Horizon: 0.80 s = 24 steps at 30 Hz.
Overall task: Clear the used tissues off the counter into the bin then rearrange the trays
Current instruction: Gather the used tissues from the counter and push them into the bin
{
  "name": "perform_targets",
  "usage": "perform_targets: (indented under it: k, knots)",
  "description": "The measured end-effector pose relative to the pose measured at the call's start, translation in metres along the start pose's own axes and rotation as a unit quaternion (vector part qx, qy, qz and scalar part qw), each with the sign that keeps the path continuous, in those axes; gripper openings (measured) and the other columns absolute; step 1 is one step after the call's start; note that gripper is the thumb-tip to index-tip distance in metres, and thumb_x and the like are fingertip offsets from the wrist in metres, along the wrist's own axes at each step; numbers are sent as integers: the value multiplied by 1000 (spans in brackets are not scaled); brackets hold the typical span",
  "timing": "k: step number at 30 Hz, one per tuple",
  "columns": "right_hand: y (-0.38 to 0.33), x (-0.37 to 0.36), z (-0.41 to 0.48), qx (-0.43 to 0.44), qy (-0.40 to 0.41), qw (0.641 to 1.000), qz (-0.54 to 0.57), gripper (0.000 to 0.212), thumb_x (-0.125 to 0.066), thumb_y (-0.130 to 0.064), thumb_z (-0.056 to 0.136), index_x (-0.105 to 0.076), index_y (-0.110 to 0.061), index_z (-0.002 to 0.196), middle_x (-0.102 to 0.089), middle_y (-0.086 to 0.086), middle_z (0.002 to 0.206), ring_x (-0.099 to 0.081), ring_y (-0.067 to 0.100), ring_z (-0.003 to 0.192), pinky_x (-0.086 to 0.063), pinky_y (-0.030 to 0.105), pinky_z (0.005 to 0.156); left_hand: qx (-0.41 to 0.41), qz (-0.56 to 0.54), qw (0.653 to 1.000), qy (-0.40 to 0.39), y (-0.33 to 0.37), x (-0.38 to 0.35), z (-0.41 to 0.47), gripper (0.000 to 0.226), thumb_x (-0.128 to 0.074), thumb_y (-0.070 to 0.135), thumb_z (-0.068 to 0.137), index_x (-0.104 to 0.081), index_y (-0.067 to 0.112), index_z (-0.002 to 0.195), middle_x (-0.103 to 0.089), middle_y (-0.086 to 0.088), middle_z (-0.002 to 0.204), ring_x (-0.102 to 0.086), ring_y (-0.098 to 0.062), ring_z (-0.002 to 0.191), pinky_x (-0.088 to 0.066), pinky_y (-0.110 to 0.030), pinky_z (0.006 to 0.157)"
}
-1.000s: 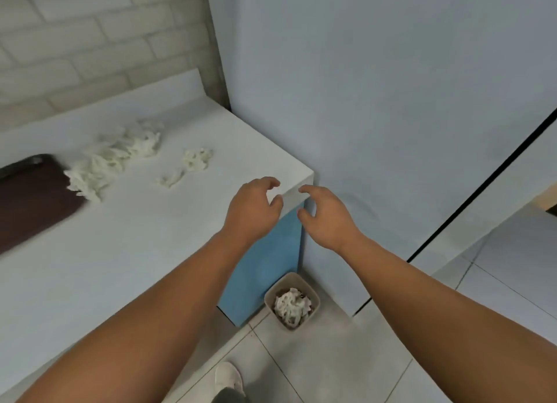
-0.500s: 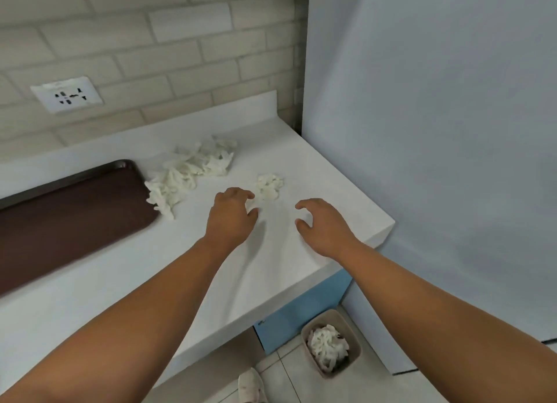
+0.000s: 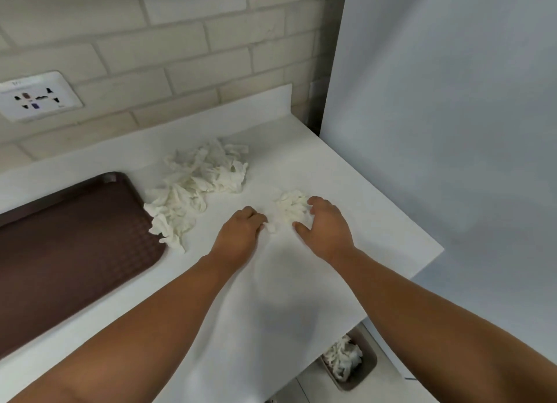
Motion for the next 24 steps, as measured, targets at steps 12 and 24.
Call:
perform_targets:
  k: [12, 24]
  knots:
    - [-18, -29, 3, 47, 4, 996, -80, 23, -51, -25, 96, -62, -15, 114, -60, 5, 111, -62, 30, 95, -49, 35, 75, 177, -190, 965, 38, -30, 39, 5, 28, -42, 14, 98, -55, 4, 75, -56, -7, 77, -50, -19, 71, -42, -39, 69]
    - [-43, 41, -5, 74, 25, 989, 125, 11, -47, -18, 96, -56, -11, 97, -59, 3, 95, -55, 17, 83, -42, 29, 74, 217, -239, 942, 92, 10, 72, 0, 51, -45, 39, 101, -27, 15, 59, -31, 3, 53, -29, -14, 50, -30, -31, 55]
Point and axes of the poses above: each hand's wrist, its own z-axis towards the middle knuckle, its own x-axis out of the back of the hand, y = z × x, the point moved 5 cm from there along z, towards the middle knuckle
